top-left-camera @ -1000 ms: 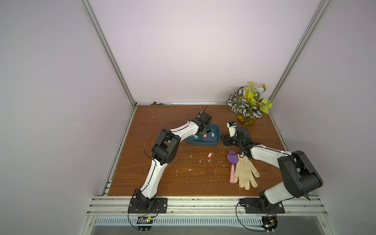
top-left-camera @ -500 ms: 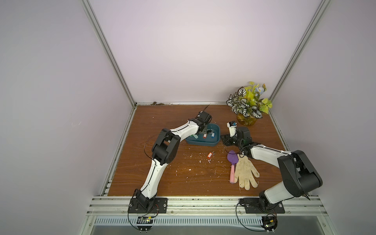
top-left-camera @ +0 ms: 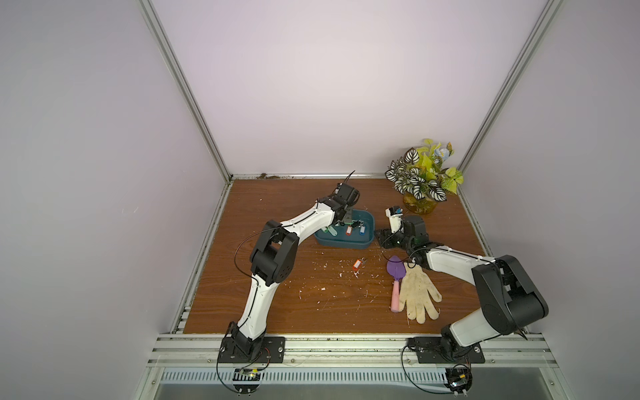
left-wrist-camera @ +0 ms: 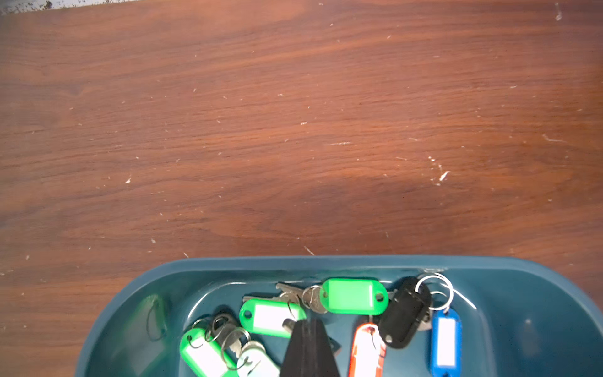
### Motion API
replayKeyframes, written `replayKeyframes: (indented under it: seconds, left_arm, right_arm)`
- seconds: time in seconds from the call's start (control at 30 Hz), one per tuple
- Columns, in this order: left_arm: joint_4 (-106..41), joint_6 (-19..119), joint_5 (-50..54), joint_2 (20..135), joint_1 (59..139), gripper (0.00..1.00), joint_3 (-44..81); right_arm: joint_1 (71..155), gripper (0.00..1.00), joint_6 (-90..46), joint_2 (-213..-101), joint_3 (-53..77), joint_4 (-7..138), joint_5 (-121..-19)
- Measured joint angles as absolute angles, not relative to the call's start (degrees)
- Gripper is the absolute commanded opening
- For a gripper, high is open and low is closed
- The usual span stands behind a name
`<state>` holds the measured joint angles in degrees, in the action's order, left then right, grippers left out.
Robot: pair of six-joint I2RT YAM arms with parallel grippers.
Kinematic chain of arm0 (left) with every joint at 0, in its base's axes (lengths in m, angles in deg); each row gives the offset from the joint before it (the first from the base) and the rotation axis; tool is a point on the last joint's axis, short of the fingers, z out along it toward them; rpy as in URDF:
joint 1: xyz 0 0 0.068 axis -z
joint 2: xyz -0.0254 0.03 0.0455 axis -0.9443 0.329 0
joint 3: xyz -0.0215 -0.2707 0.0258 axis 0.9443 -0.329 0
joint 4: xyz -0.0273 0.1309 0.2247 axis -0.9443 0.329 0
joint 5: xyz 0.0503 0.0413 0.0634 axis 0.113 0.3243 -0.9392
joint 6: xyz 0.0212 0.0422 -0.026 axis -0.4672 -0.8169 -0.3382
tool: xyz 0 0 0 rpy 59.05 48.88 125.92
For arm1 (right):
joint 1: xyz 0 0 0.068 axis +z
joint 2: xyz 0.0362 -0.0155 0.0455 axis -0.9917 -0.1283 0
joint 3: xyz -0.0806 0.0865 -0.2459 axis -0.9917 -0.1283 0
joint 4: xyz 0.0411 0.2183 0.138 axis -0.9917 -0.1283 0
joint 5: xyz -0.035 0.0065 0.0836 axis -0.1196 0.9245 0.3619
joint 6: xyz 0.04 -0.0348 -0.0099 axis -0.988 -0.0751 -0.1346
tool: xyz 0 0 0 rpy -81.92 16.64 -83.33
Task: Take the keys out of the storage box
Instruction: Pick up the key from the storage box, then place the key at the center of the board.
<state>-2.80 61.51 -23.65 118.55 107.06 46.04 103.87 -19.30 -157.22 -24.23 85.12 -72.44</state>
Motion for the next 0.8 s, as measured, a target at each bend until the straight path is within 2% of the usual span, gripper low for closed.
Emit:
replayKeyframes:
  seconds: [0.07, 0.17, 0.3, 0.53, 0.8]
  left_arm:
    - [-2.8, 61.5, -23.6, 118.5, 107.1, 0.00, 45.8]
    - [-2.8, 61.3, -23.5, 118.5, 107.1, 0.06, 44.7]
    - [-2.7, 61.0, -23.2, 118.1, 107.1, 0.00, 43.3]
    - [-3.7, 60.6, -22.6, 114.5, 107.1, 0.00, 41.3]
    - [-7.5, 58.4, -19.9, 104.1, 107.1, 0.00, 33.1]
  right_arm:
    - [103.9, 0.59, -19.3, -157.2, -24.2, 85.2, -72.3]
    - [103.9, 0.59, -19.5, -157.2, -24.2, 85.3, -72.2]
    - [103.9, 0.59, -19.6, -157.2, -24.2, 85.5, -72.0]
    - [103.9, 0.59, -19.7, -157.2, -24.2, 85.5, -71.2]
    - [103.9, 0.59, -19.8, -157.2, -24.2, 85.6, -70.8]
